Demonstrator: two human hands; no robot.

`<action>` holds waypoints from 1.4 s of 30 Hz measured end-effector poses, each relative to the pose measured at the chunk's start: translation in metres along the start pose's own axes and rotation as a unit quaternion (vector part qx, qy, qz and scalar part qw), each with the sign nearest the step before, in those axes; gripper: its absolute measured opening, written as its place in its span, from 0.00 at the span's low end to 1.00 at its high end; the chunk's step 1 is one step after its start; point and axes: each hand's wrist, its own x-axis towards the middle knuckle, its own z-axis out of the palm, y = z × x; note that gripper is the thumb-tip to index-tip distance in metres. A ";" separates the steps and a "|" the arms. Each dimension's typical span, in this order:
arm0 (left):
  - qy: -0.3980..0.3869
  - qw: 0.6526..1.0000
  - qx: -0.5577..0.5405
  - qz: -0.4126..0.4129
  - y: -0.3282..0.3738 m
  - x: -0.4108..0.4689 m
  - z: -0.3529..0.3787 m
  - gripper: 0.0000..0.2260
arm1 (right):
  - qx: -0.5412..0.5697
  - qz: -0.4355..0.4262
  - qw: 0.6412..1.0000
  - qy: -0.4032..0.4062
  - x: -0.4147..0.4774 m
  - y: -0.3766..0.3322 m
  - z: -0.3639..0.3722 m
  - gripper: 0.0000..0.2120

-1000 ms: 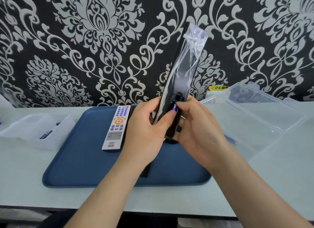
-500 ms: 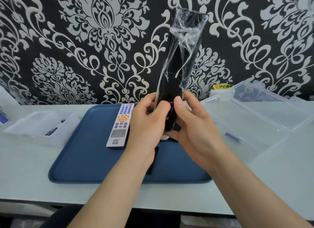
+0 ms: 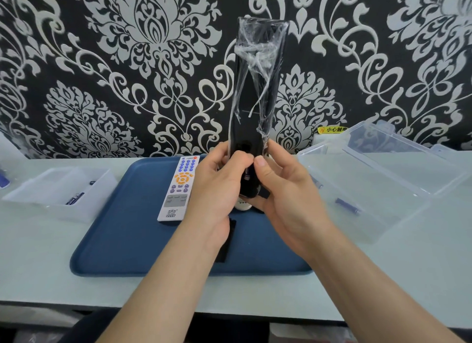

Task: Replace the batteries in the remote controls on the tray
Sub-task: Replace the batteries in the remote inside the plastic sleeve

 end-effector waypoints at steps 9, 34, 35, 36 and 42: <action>0.037 0.999 -0.025 -0.027 -0.004 0.005 0.005 0.05 | -0.052 -0.022 0.998 0.037 -0.001 0.010 0.002 0.16; 0.038 0.996 -0.057 -0.064 -0.010 0.014 0.010 0.06 | -0.087 -0.026 0.990 0.106 0.004 0.009 -0.002 0.20; 0.036 0.995 -0.061 -0.065 -0.009 0.014 0.010 0.06 | -0.095 -0.031 0.989 0.105 0.003 0.009 -0.002 0.20; 0.031 0.995 -0.066 -0.065 -0.009 0.014 0.010 0.05 | -0.104 -0.037 0.989 0.103 0.003 0.010 -0.002 0.20; 0.040 0.994 -0.049 -0.093 -0.008 0.016 0.008 0.08 | -0.184 -0.068 0.974 0.110 0.001 0.016 0.003 0.22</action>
